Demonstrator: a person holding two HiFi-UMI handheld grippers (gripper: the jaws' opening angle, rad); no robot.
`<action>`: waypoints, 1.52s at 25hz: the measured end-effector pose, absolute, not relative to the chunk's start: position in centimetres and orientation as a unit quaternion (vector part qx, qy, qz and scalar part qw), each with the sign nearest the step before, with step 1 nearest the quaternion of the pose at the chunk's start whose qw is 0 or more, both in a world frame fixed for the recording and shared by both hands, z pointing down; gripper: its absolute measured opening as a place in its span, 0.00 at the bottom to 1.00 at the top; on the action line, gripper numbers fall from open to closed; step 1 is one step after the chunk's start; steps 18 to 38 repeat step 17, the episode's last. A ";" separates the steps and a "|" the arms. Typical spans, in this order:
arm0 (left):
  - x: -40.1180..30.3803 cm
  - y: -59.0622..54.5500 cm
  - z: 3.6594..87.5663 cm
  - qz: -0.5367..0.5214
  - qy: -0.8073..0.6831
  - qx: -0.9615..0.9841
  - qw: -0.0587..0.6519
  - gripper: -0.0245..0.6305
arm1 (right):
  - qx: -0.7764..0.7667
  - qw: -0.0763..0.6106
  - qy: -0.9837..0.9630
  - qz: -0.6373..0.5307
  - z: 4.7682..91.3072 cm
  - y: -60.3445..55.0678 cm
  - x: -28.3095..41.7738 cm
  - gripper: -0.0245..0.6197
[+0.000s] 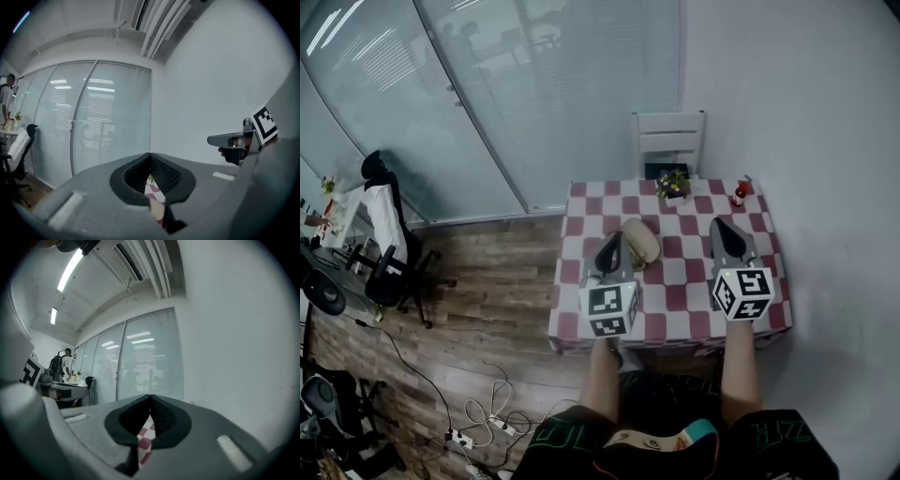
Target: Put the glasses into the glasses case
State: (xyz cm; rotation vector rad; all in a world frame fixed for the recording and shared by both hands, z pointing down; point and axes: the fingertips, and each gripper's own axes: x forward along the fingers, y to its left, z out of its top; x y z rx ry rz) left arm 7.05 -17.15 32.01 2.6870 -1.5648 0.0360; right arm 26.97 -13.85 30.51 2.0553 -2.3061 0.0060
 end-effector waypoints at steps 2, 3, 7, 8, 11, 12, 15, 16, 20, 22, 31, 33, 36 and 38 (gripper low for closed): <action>6.8 -17.4 31.9 0.015 -0.504 0.863 0.011 0.05 | 0.663 0.023 -0.748 0.001 30.3 -14.1 26.8 0.04; 6.7 -17.4 31.9 0.017 -0.505 0.863 0.010 0.05 | 0.662 0.022 -0.749 0.001 30.3 -14.2 26.6 0.04; 6.3 -17.5 32.2 0.022 -0.507 0.861 0.016 0.05 | 0.660 0.024 -0.751 0.001 30.5 -14.5 26.3 0.04; 6.3 -17.5 32.2 0.023 -0.508 0.861 0.015 0.05 | 0.659 0.024 -0.752 0.001 30.4 -14.5 26.2 0.04; 6.5 -17.4 32.2 0.028 -0.507 0.861 0.009 0.05 | 0.660 0.021 -0.751 0.002 30.5 -14.5 26.4 0.04; 6.6 -17.4 32.3 0.030 -0.505 0.862 0.012 0.05 | 0.660 0.020 -0.751 0.002 30.5 -14.5 26.5 0.04; 6.9 -17.3 32.4 0.034 -0.503 0.864 0.014 0.05 | 0.658 0.019 -0.753 0.000 30.6 -14.4 26.6 0.04; 7.0 -17.3 32.5 0.036 -0.502 0.864 0.014 0.05 | 0.658 0.020 -0.753 -0.001 30.6 -14.4 26.5 0.04; 7.0 -17.2 32.5 0.037 -0.502 0.864 0.013 0.05 | 0.657 0.020 -0.754 -0.002 30.6 -14.4 26.5 0.04; 7.0 -17.2 32.5 0.037 -0.502 0.864 0.013 0.05 | 0.657 0.020 -0.754 -0.002 30.6 -14.4 26.5 0.04; 7.0 -17.2 32.5 0.037 -0.502 0.864 0.013 0.05 | 0.657 0.020 -0.754 -0.002 30.6 -14.4 26.5 0.04; 7.0 -17.2 32.5 0.037 -0.502 0.864 0.013 0.05 | 0.657 0.020 -0.754 -0.002 30.6 -14.4 26.5 0.04; 7.0 -17.2 32.5 0.037 -0.502 0.864 0.013 0.05 | 0.657 0.020 -0.754 -0.002 30.6 -14.4 26.5 0.04; 7.0 -17.2 32.5 0.037 -0.502 0.864 0.013 0.05 | 0.657 0.020 -0.754 -0.002 30.6 -14.4 26.5 0.04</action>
